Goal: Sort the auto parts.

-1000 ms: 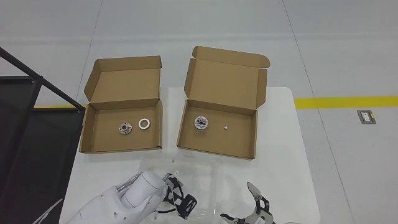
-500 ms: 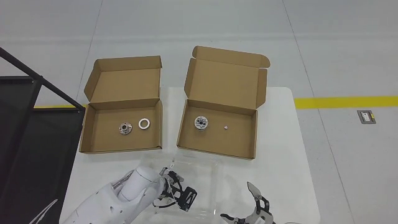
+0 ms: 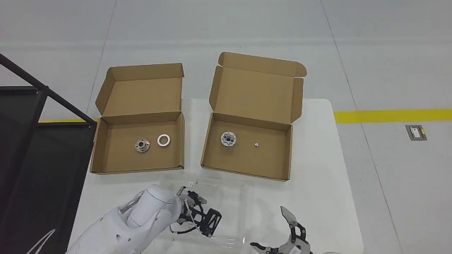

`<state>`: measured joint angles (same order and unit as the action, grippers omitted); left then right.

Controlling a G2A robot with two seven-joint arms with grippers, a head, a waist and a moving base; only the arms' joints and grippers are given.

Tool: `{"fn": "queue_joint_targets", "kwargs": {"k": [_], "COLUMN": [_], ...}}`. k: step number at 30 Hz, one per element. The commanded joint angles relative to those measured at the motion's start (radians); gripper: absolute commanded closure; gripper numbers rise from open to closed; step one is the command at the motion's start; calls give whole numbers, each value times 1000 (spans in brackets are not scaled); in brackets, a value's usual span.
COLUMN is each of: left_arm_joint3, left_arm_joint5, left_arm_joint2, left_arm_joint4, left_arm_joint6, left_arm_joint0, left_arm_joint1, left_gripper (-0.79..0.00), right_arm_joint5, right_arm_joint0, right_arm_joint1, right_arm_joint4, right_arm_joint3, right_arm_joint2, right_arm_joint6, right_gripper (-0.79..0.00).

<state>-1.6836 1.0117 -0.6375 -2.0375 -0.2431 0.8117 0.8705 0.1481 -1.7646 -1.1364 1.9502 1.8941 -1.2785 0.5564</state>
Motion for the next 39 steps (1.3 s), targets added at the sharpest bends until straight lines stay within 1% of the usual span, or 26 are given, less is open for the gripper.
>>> {"fn": "queue_joint_targets", "kwargs": {"k": [1, 2, 4, 7, 8, 9, 10, 17, 19, 21, 26, 29, 33, 39], "left_arm_joint3": [-26, -35, -55, -65, -68, -66, -59, -59, -56, -60, -72, -75, -70, -56], "left_arm_joint5": [1, 1, 1, 1, 1, 1, 1, 1, -23, -34, -13, 1, 1, 1], "left_arm_joint2": [14, 24, 53, 92, 101, 108, 104, 104, 102, 102, 107, 107, 109, 126], "left_arm_joint4": [-48, -78, -149, -239, -254, -263, -253, -253, -256, -283, -376, -410, -415, -395], "left_arm_joint6": [-1, 2, 13, 45, 57, 70, 77, 77, 81, 104, 210, 241, 288, 317], "left_arm_joint0": [2, 2, -3, -24, -31, -39, -49, -49, -42, -39, -53, -53, -50, -49], "left_arm_joint1": [-5, -9, -17, -31, -36, -40, -44, -44, -44, -48, -66, -74, -80, -80], "left_gripper": [-471, -453, -539, -545, -606, -714, -785, -785, -785, -785, -785, -785, -785, -785], "right_arm_joint5": [0, 0, 0, 0, 0, 0, 0, 0, 0, 0, 0, 0, 0, 0], "right_arm_joint0": [0, 0, 0, 0, 0, 0, 0, 0, 0, 0, 0, 0, 0, 0], "right_arm_joint1": [0, 0, 0, 0, 0, 0, 0, 0, 0, 0, 0, 0, 0, 0], "right_arm_joint4": [0, 0, 0, 0, 0, 0, 0, 0, 0, 0, 0, 0, 0, 0], "right_arm_joint3": [0, 0, 0, 0, 0, 0, 0, 0, 0, 0, 0, 0, 0, 0], "right_arm_joint2": [0, 0, 0, 0, 0, 0, 0, 0, 0, 0, 0, 0, 0, 0], "right_arm_joint6": [0, 0, 0, 0, 0, 0, 0, 0, 0, 0, 0, 0, 0, 0], "right_gripper": [-785, -785, -785, -785, -785, -785, -785, -785, -785, -785, -785, -785, -785, -785]}}
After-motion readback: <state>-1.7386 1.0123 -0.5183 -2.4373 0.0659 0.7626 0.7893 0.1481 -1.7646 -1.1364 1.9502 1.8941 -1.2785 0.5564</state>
